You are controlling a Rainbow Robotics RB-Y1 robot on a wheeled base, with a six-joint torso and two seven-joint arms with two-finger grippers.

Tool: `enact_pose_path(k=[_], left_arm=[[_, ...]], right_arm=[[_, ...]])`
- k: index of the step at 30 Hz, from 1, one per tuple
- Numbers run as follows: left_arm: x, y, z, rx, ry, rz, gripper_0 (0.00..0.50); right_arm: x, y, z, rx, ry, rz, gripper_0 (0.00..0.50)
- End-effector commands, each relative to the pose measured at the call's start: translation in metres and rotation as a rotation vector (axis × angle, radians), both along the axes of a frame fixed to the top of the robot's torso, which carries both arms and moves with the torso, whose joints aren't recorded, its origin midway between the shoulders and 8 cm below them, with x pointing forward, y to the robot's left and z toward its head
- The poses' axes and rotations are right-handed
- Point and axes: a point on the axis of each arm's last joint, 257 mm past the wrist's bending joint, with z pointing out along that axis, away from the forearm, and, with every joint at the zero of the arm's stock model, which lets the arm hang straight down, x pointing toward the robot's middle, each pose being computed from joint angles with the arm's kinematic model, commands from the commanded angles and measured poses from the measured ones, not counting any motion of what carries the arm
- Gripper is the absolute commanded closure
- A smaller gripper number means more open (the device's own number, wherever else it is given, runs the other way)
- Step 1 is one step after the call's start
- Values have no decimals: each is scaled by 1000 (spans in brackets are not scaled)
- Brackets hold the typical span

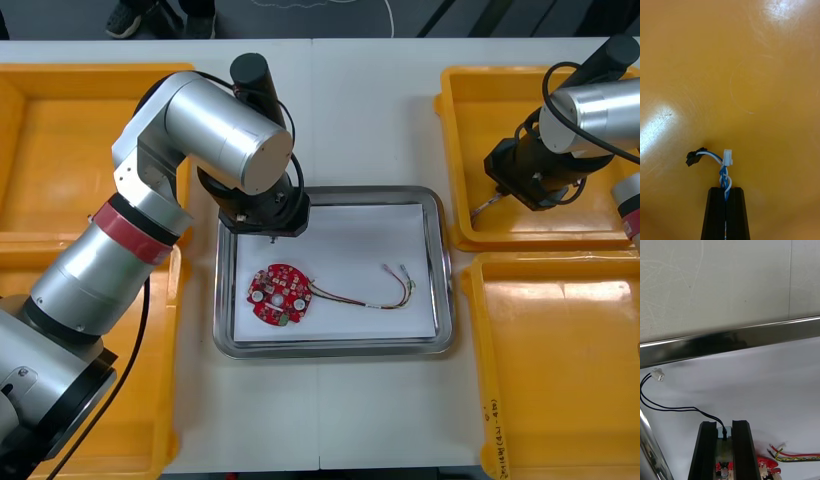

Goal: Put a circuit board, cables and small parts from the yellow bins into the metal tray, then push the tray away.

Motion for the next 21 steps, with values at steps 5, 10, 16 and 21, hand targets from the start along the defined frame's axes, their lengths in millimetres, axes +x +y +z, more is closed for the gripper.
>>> enact_pose_path(k=[5, 10, 16, 21], left_arm=[[-8, -17, -10, 23, -14, -71, 500], [-8, -15, -13, 30, -15, -68, 366], [-7, -14, -11, 30, -22, -68, 84], [-5, -15, -3, 13, -33, -62, 0]], right_arm=[[12, -50, 36, -122, -57, 22, 500], [7, -79, 57, -134, -55, 46, 500], [6, -101, 70, -163, -68, 26, 500], [15, -111, 70, -170, -105, 9, 500]])
